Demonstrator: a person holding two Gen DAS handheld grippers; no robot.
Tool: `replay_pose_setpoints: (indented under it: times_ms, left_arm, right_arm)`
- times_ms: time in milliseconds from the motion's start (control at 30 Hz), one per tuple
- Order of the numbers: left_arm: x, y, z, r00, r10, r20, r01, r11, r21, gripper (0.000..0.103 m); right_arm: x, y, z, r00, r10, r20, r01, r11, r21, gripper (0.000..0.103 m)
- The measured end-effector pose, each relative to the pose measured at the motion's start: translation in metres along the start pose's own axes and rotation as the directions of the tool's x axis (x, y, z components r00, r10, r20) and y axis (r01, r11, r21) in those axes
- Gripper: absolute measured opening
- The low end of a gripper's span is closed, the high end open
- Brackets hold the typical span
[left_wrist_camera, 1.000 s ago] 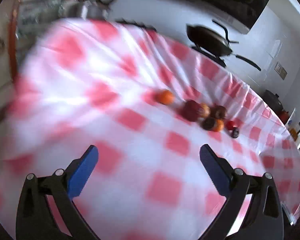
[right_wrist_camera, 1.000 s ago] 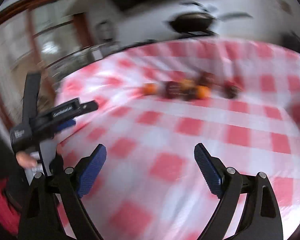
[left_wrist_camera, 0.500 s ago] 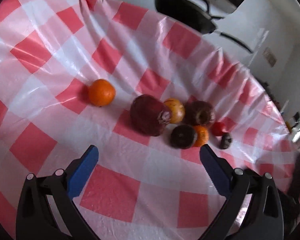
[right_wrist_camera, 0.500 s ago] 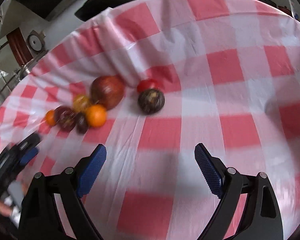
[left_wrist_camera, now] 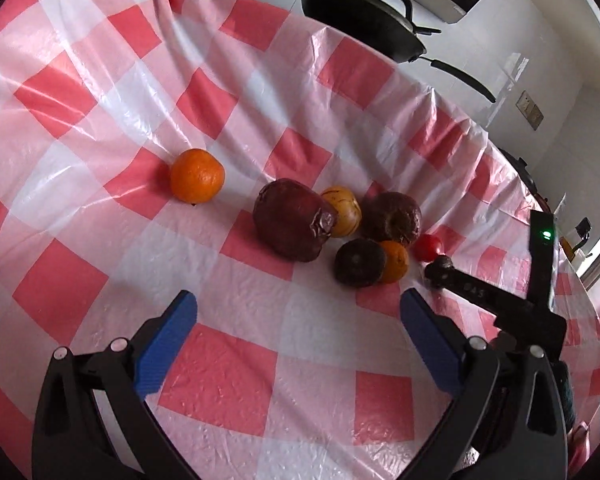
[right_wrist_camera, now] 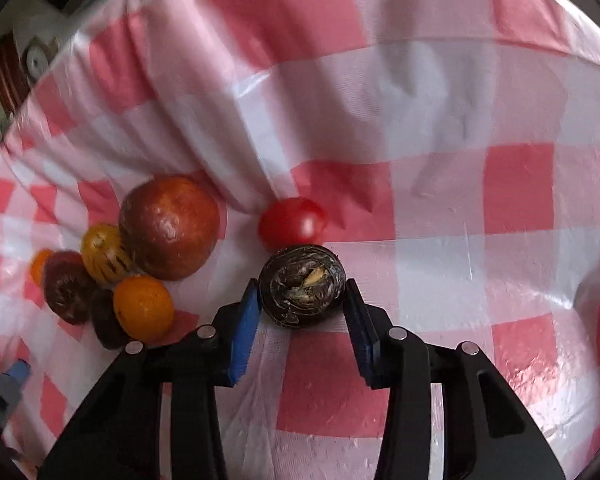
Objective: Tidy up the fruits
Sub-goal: 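Grasp the large red fruit with the left gripper while the right gripper grasps a dark brown fruit, then lift and carry both held fruits over the white box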
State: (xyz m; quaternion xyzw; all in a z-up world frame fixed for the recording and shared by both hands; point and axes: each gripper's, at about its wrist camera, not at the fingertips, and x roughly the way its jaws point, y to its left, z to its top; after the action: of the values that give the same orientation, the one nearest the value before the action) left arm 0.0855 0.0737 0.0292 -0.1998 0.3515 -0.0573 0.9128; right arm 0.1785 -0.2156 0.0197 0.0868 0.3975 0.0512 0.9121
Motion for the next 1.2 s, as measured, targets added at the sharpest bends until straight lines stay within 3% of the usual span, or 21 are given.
replay_pose_setpoints:
  times_ms: [100,200,367,600,667,733,800,900,1000,1200]
  left_arm:
    - [0.004,0.0,0.002,1.0,0.015,-0.022,-0.015,1.0,-0.007,0.101]
    - [0.015,-0.002,0.01,0.998,0.049,-0.039,-0.048,0.999,0.025,0.101]
    - [0.043,-0.013,0.031,0.994,0.087,-0.07,-0.073,0.982,0.175,0.098]
    - [0.079,-0.016,0.051,0.983,0.134,-0.123,-0.099,0.962,0.256,0.082]
    - [0.088,-0.015,0.056,0.981,0.129,-0.143,-0.087,0.959,0.27,0.077]
    - [0.095,-0.014,0.057,0.978,0.104,-0.182,-0.051,0.961,0.272,0.065]
    - [0.095,-0.017,0.056,0.977,0.118,-0.175,-0.062,0.953,0.297,0.063]
    - [0.085,-0.018,0.053,0.983,0.108,-0.146,-0.058,0.948,0.313,0.062]
    - [0.054,-0.02,0.045,0.986,0.16,-0.035,-0.14,0.935,0.327,0.062]
    - [-0.027,-0.003,0.006,0.989,0.144,0.038,-0.148,0.979,0.138,0.062]
  right_arm:
    - [0.0,-0.022,-0.003,0.995,0.098,0.014,-0.099,0.988,0.117,0.042]
    - [0.003,-0.029,-0.004,0.986,0.164,0.022,-0.166,0.975,0.148,0.042]
    - [0.005,-0.029,-0.005,0.984,0.179,0.022,-0.18,0.972,0.153,0.042]
    - [0.003,-0.03,-0.005,0.983,0.182,0.02,-0.183,0.971,0.151,0.042]
    - [0.005,-0.029,-0.005,0.983,0.181,0.018,-0.182,0.972,0.149,0.042]
    - [0.005,-0.028,-0.005,0.983,0.181,0.018,-0.182,0.972,0.149,0.042]
    - [0.006,-0.026,-0.004,0.983,0.183,0.017,-0.184,0.972,0.147,0.042]
    - [0.006,-0.026,-0.004,0.982,0.188,0.019,-0.189,0.97,0.151,0.042]
    - [0.004,-0.029,-0.005,0.981,0.195,0.024,-0.196,0.968,0.158,0.042]
    - [0.003,-0.032,-0.006,0.98,0.195,0.03,-0.197,0.967,0.163,0.042]
